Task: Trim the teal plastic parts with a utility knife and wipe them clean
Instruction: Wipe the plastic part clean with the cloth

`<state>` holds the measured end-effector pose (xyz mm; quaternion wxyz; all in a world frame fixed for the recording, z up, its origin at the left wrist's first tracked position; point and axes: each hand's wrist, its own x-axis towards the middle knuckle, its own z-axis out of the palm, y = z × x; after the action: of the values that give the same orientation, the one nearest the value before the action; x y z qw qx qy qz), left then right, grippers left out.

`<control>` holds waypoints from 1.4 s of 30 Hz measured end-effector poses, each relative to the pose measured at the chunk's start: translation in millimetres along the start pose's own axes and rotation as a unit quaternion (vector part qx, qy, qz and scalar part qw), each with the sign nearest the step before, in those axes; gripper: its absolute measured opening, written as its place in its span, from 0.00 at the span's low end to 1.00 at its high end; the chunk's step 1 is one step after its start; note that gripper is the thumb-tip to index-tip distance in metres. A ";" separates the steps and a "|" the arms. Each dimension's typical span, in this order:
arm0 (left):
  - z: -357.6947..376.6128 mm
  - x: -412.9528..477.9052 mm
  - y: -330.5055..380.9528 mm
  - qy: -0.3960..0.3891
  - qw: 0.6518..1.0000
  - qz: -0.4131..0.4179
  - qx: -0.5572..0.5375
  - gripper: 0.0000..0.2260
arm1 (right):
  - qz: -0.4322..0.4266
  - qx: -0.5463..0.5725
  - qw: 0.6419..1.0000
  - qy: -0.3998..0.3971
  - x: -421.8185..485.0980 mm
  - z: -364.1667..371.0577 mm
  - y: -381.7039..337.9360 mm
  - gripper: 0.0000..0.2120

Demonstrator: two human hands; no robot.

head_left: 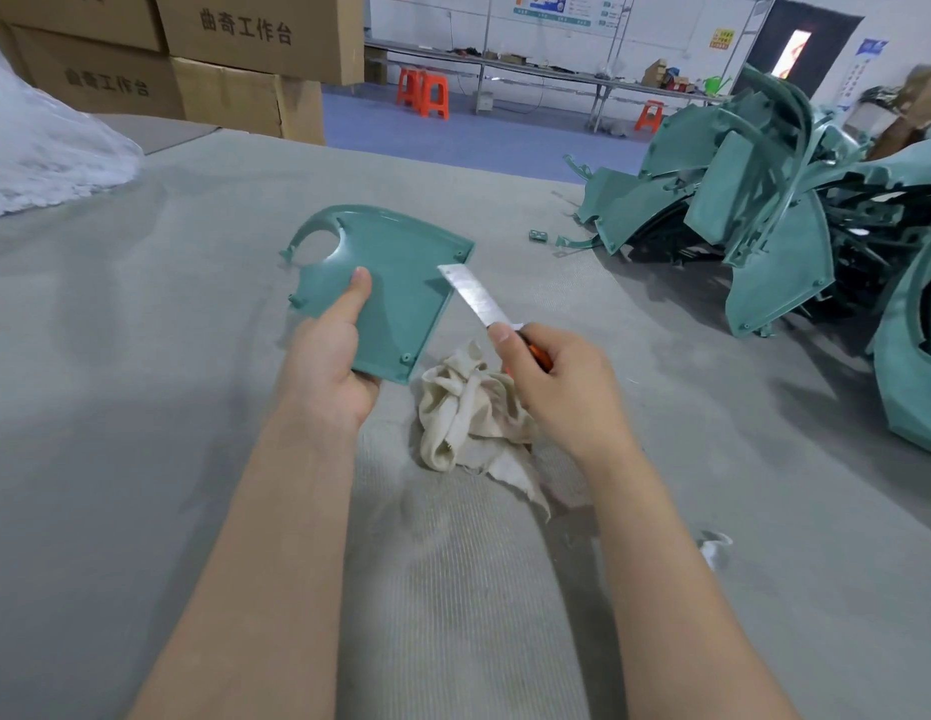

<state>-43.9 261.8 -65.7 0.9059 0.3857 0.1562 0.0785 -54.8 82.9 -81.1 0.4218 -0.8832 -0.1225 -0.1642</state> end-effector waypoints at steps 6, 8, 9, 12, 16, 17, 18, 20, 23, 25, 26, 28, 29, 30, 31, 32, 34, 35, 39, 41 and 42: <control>2.0 0.0 -0.7 -0.011 1.000 0.007 0.009 0.05 | 0.015 -0.021 1.000 0.005 0.9 0.7 3.5 0.24; 2.1 -0.5 -0.4 -0.003 1.000 0.008 0.014 0.04 | 0.013 -0.013 1.000 -0.005 0.4 -0.1 1.7 0.24; 2.2 -0.5 -0.2 0.000 1.000 0.009 0.015 0.04 | 0.013 -0.009 1.000 -0.010 0.1 -0.3 0.5 0.24; 1.5 0.5 0.1 0.000 1.000 0.011 0.015 0.04 | 0.013 0.000 1.000 -0.024 -0.5 -1.5 -2.2 0.25; 0.4 2.6 -1.1 -0.004 1.000 0.022 0.016 0.04 | 0.008 0.020 0.999 -0.042 -1.4 -1.9 -3.4 0.25; 0.3 3.2 -1.3 -0.003 1.000 0.027 0.015 0.04 | 0.003 0.023 0.998 -0.054 -2.0 -0.5 -4.1 0.25; 0.4 3.7 -1.3 -0.001 0.999 0.029 0.014 0.04 | -0.002 0.024 0.997 -0.069 -2.5 1.3 -4.9 0.25; 0.2 4.7 -1.2 0.001 1.000 0.027 0.013 0.04 | -0.009 0.020 0.995 -0.092 -3.3 3.7 -6.5 0.25; -1.4 5.8 -0.7 0.011 1.000 0.025 0.015 0.05 | -0.010 0.015 0.992 -0.124 -3.9 3.4 -7.6 0.24; -2.2 5.7 -0.6 0.019 1.000 0.023 0.003 0.05 | -0.010 0.012 0.987 -0.157 -5.0 2.4 -8.2 0.24; -2.6 5.5 -0.3 0.024 0.999 0.022 -0.008 0.05 | -0.012 0.010 0.984 -0.177 -5.8 2.3 -8.6 0.24; -4.3 5.9 0.6 0.039 0.999 0.025 -0.026 0.05 | -0.012 0.017 0.975 -0.220 -7.7 1.9 -9.0 0.23; -5.0 6.5 1.0 0.045 0.998 0.028 -0.034 0.05 | -0.005 0.030 0.971 -0.237 -8.1 0.7 -8.4 0.22; -5.4 6.7 1.6 0.049 0.997 0.031 -0.041 0.05 | 0.006 0.049 0.969 -0.241 -8.0 -1.2 -7.5 0.22; -5.4 7.0 1.9 0.051 0.997 0.034 -0.046 0.05 | 0.020 0.068 0.972 -0.226 -7.3 -3.1 -6.2 0.22; -5.3 6.9 2.1 0.053 0.997 0.037 -0.047 0.05 | 0.036 0.083 0.979 -0.184 -5.4 -4.6 -3.7 0.23; -4.2 6.5 1.1 0.056 0.997 0.041 -0.039 0.05 | 0.075 0.072 0.993 -0.047 1.4 -7.7 6.3 0.22; -3.3 6.0 -0.3 0.056 0.997 0.043 -0.033 0.04 | 0.097 0.032 0.995 0.014 5.2 -9.4 13.4 0.20; 2.4 3.0 -6.4 0.038 0.998 0.046 -0.013 0.03 | 0.217 -0.214 0.952 -0.012 8.4 -7.5 40.7 0.14; 4.9 1.2 -9.2 0.024 0.998 0.049 -0.009 0.03 | 0.245 -0.260 0.933 -0.040 5.3 -2.7 41.3 0.15; 6.3 0.3 -10.6 0.018 0.998 0.052 -0.006 0.03 | 0.247 -0.262 0.933 -0.025 4.2 -2.8 36.9 0.18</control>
<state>-41.2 250.3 -69.3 0.9000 0.3863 0.1520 0.1329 -38.4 58.4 -103.8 0.1996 -0.9685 0.1368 -0.0590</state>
